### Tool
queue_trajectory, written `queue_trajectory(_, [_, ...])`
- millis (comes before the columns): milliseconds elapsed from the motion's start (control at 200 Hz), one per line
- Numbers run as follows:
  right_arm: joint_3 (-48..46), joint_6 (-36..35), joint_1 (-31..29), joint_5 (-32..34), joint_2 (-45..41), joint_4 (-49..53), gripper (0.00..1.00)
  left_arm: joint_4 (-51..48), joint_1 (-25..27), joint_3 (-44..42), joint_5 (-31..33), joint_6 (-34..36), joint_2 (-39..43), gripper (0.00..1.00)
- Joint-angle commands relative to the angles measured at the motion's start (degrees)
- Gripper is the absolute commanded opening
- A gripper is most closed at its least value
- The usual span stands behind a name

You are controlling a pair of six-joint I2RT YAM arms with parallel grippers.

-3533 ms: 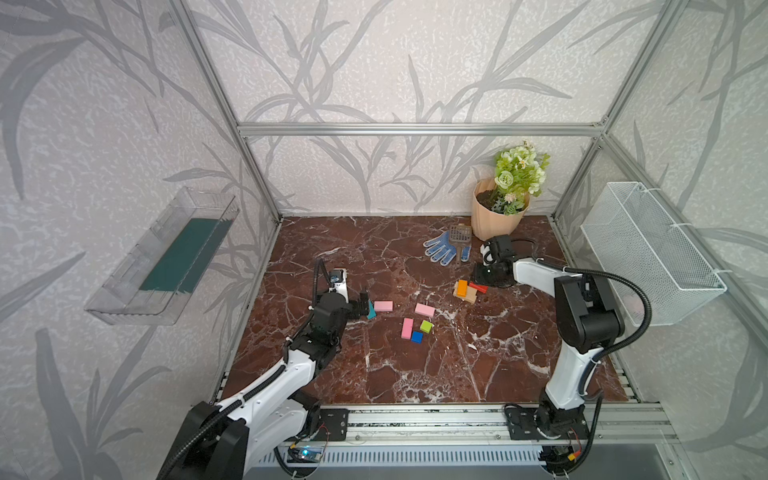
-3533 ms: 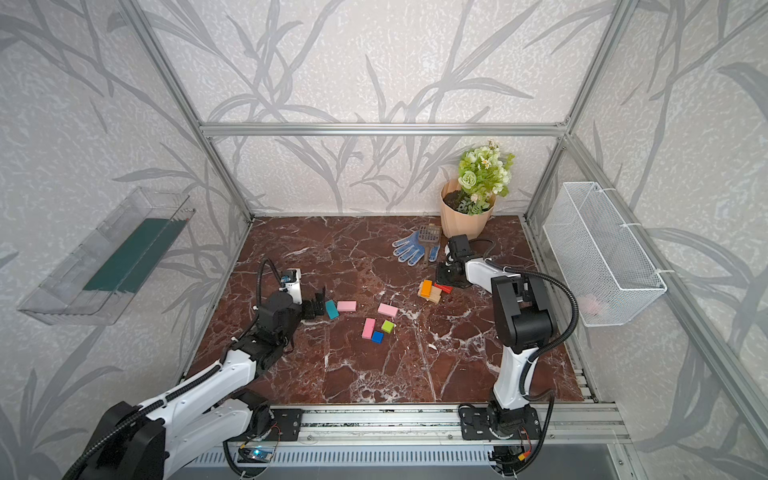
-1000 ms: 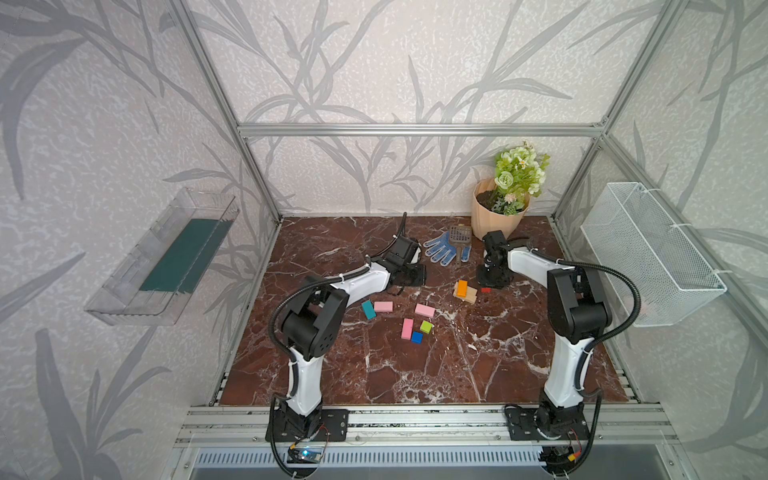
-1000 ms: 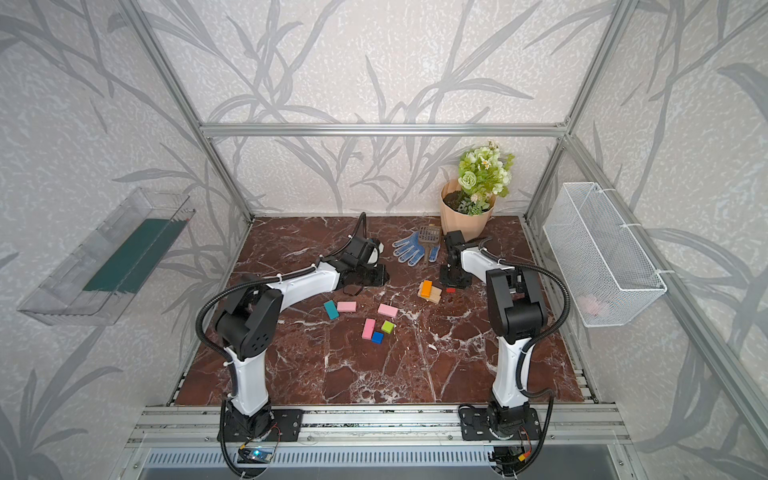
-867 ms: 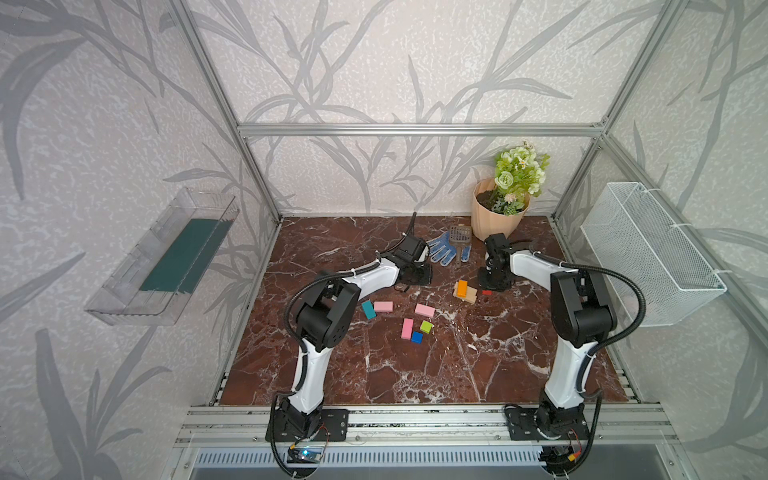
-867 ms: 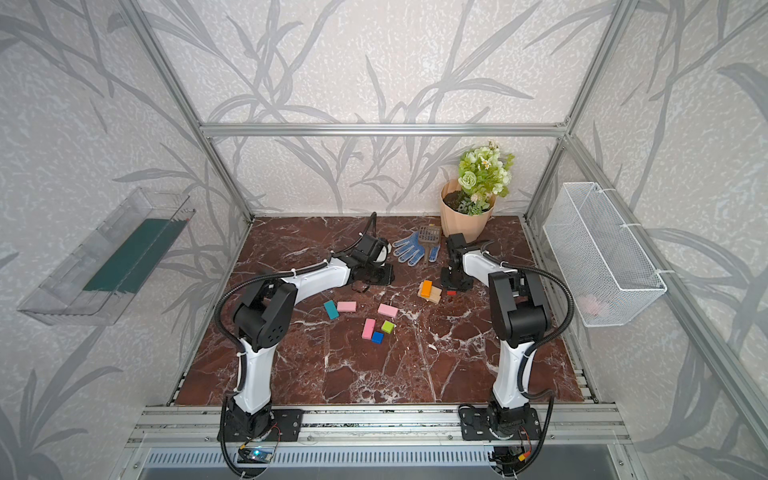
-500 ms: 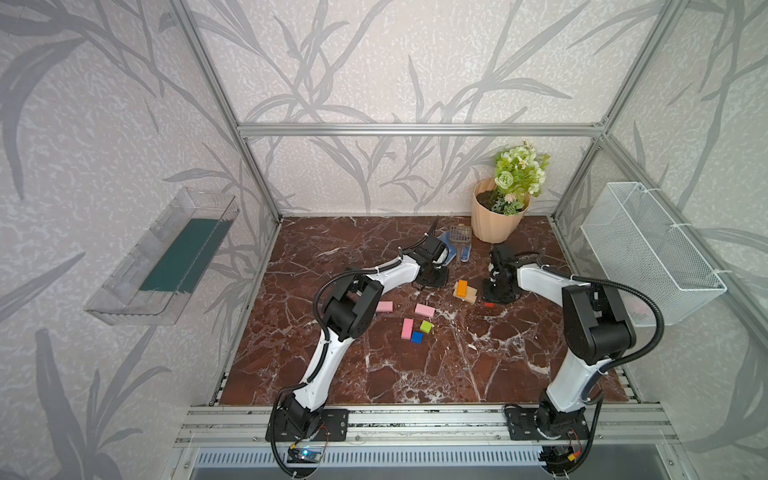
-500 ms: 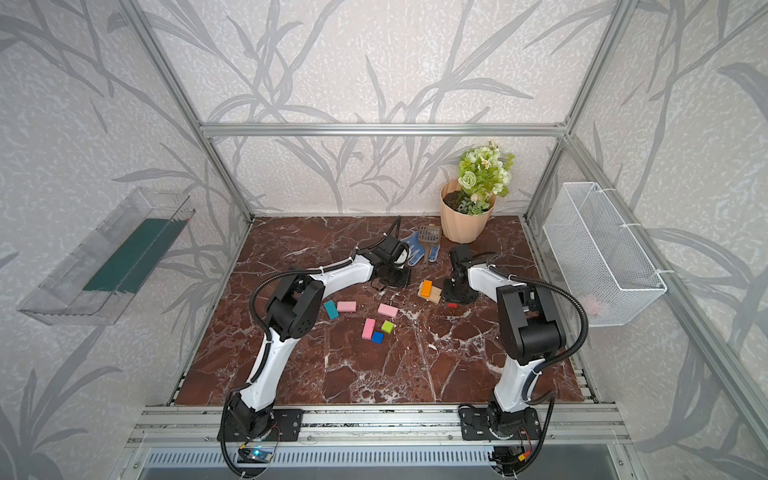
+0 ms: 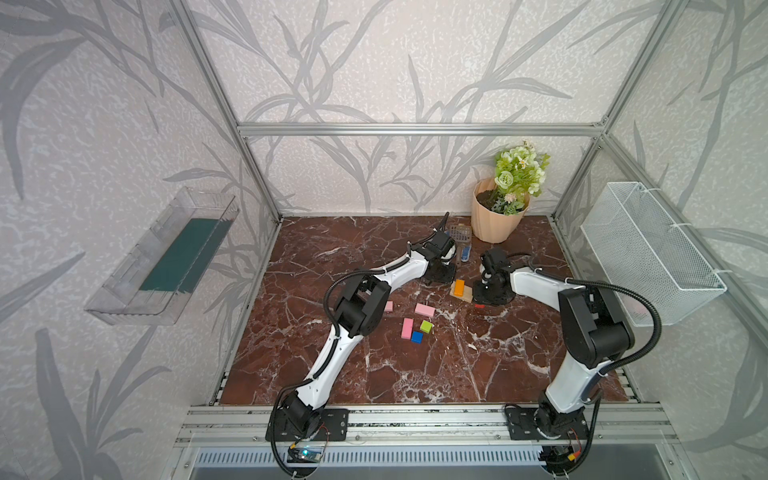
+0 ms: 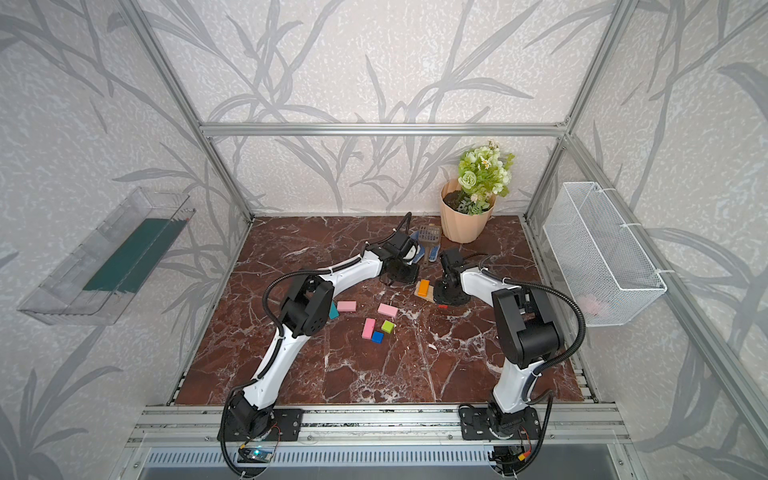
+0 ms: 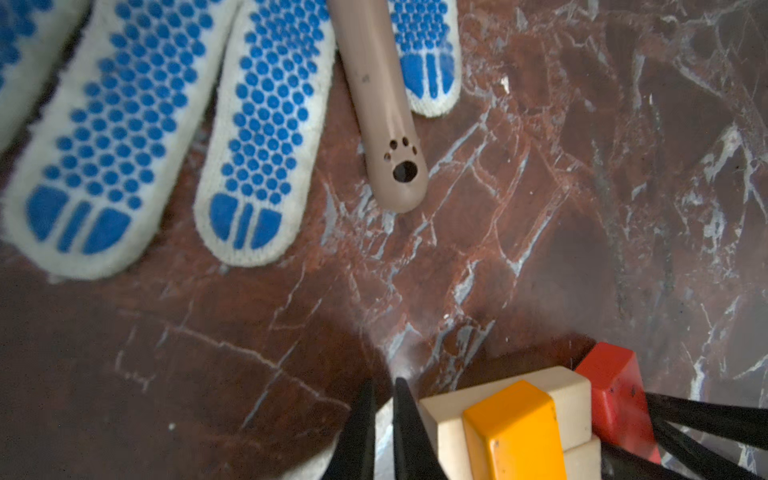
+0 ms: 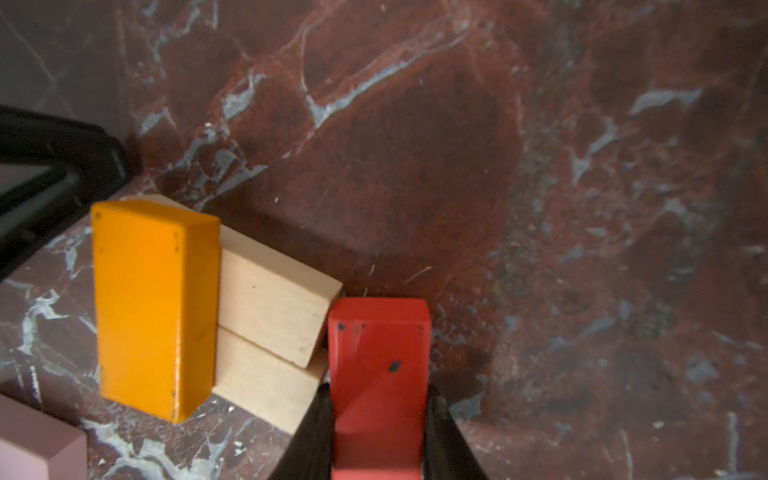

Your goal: Build the wood block tower

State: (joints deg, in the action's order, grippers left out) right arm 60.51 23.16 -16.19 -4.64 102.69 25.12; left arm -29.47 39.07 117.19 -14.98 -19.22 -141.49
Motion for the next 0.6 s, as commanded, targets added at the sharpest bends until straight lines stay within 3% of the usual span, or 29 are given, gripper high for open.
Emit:
queue_trajectory(0, [-2.29, 1.35, -0.25, -0.54, -0.11, 1.13, 0.31, -5.22, 0.38, 2.33, 0.90, 1.70, -3.55, 0.13])
queue_trajectory(595, [0.13, 3.39, -0.87, -1.09, 3.54, -0.91, 0.31, -1.81, 0.86, -4.51, -0.50, 1.75, -0.24, 0.09])
